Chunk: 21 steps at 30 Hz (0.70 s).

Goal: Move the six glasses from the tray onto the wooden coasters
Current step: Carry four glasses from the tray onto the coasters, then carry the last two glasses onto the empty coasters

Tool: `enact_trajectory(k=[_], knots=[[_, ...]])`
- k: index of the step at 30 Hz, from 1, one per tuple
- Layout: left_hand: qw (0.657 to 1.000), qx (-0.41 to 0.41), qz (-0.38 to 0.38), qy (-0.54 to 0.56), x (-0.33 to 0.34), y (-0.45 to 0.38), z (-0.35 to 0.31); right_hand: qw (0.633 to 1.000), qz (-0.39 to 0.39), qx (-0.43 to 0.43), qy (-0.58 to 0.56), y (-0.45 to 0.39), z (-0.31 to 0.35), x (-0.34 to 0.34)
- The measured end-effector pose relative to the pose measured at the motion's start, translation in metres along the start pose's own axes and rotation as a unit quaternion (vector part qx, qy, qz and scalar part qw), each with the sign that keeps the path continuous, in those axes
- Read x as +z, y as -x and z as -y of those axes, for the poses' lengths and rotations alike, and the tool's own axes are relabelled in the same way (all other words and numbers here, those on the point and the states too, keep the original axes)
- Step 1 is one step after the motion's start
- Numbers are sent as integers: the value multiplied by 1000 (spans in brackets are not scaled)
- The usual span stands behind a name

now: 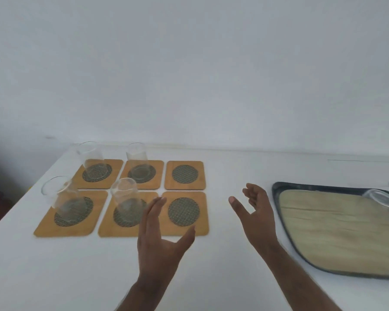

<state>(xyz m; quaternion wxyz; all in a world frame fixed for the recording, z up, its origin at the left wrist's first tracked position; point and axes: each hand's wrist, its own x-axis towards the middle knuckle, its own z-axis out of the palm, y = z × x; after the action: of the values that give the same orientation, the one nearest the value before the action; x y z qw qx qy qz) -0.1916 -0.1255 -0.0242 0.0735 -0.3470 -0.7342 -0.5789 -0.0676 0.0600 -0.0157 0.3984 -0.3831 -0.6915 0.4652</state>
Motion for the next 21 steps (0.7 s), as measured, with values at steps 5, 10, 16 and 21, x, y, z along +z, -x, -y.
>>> enact_trajectory(k=[5, 10, 16, 21], knots=[[993, -52, 105, 27, 49, 25, -30, 996, -65, 18, 51, -7, -20, -90], [983, -61, 171, 28, 93, 34, -55, 987, -133, 29, 90, -22, -38, -169], [979, -80, 175, 66, 140, 39, -82, 974, -182, 0, 136, -42, -47, -237], [979, -87, 174, 65, 170, 46, -99, 951, -199, -46, 231, -62, -54, -275]])
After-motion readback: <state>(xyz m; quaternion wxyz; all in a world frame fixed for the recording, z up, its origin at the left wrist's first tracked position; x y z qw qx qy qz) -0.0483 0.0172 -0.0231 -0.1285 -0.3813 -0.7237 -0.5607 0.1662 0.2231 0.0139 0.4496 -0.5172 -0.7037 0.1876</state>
